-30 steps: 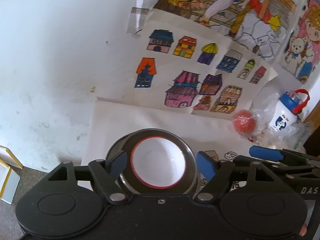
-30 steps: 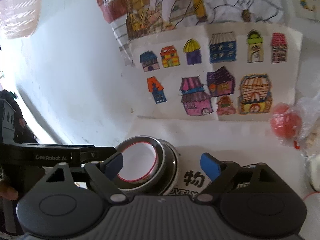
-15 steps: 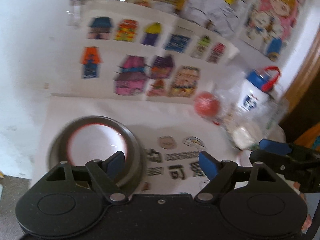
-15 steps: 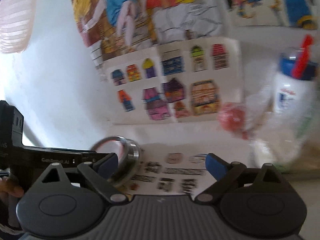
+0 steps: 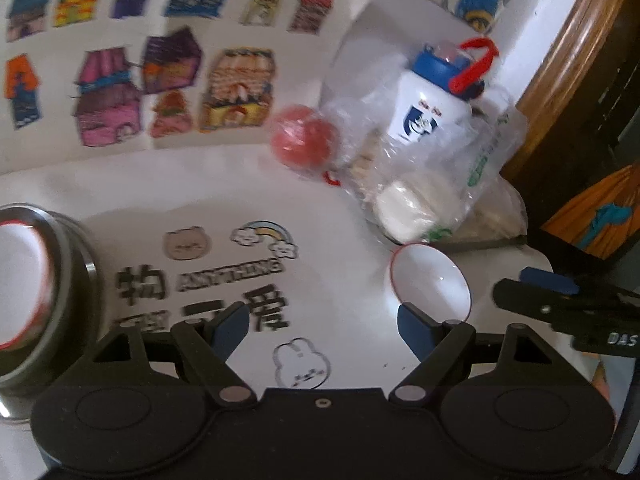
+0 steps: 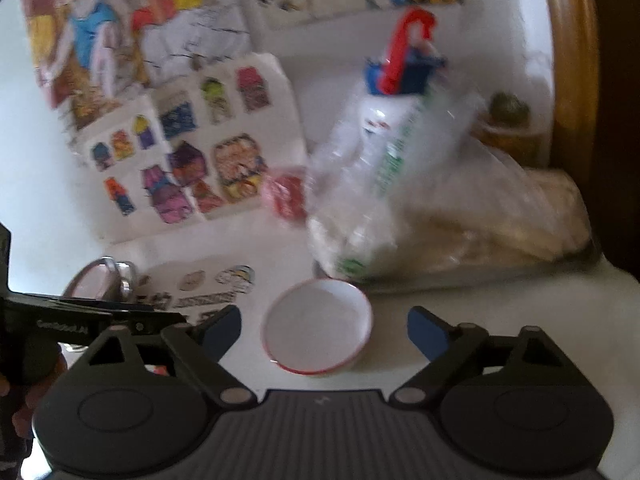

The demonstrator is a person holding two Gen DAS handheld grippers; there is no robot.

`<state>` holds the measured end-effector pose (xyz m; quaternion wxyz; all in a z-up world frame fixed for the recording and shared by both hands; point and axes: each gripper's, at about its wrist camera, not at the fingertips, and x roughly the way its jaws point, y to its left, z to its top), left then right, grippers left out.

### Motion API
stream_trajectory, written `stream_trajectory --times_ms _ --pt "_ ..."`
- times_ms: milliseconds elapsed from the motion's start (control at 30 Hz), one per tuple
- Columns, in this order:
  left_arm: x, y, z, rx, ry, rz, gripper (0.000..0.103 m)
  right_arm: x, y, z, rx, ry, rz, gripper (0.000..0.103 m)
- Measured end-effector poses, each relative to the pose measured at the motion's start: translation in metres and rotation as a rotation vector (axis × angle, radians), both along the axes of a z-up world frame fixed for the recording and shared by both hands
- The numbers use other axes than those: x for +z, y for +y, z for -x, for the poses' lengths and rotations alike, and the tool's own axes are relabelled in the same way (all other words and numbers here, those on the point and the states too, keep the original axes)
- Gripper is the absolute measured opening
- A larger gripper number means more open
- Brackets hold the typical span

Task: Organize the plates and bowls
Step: 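Withdraw both grippers and move them to the second white red-rimmed bowl, then close both grippers on the rim of the second white bowl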

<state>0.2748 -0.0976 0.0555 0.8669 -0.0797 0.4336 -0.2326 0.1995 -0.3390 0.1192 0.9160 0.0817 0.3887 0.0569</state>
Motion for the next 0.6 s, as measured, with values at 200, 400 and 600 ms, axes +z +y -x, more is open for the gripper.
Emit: stream_trajectory --times_ms 200,400,600 --pt "-0.014 -0.023 -0.016 -0.016 0.034 -0.019 0.082 -0.024 -0.016 -0.012 -0.035 0.053 -0.026 0.078" --pt "-0.019 -0.030 -0.026 -0.012 0.043 -0.003 0.082 -0.034 -0.022 -0.016 -0.030 0.070 -0.046 0.073" --pt "-0.022 -0.036 -0.029 -0.020 0.051 0.003 0.081 -0.036 -0.023 -0.018 -0.025 0.075 -0.053 0.073"
